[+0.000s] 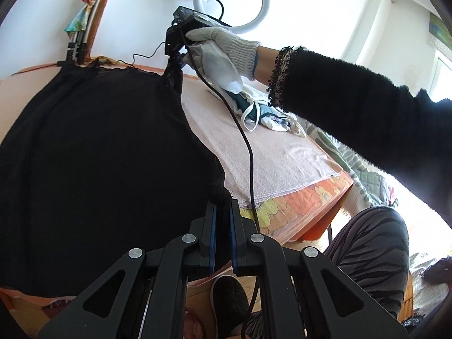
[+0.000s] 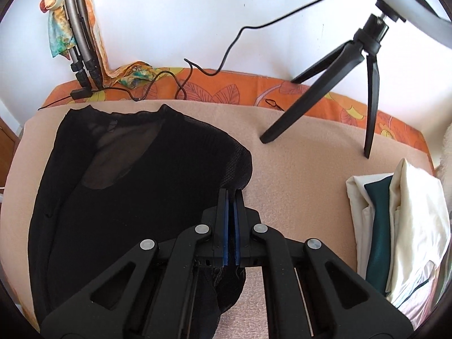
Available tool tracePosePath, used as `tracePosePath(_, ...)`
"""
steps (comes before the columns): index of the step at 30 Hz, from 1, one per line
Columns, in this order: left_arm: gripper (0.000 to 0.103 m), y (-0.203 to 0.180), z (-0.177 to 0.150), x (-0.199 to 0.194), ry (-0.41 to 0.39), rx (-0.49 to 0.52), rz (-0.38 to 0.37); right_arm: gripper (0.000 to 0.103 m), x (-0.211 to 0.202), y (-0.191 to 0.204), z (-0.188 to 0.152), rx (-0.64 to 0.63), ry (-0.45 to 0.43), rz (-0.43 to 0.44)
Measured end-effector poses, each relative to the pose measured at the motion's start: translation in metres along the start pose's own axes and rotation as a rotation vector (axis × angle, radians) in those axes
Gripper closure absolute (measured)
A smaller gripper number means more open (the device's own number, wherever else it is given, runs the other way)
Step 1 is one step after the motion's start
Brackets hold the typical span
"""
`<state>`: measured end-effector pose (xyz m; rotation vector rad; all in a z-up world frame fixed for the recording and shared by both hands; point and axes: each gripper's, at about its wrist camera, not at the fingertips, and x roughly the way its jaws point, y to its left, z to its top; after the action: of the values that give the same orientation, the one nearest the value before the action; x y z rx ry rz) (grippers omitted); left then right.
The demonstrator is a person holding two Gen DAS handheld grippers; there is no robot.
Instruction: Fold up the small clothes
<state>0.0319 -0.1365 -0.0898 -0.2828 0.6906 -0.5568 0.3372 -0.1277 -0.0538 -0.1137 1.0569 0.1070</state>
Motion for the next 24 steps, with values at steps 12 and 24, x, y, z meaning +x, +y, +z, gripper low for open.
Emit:
tracePosePath(12, 0.097, 0.048, -0.015, -0.035, -0.064, -0.165, 0.026, 0.099, -0.019, 0.123, 0.039, -0.153, -0.044, -0.042)
tracePosePath(24, 0.097, 0.078, -0.024, -0.051, -0.093, -0.223, 0.101, 0.099, 0.028, 0.191, 0.046, -0.210, -0.022, -0.057)
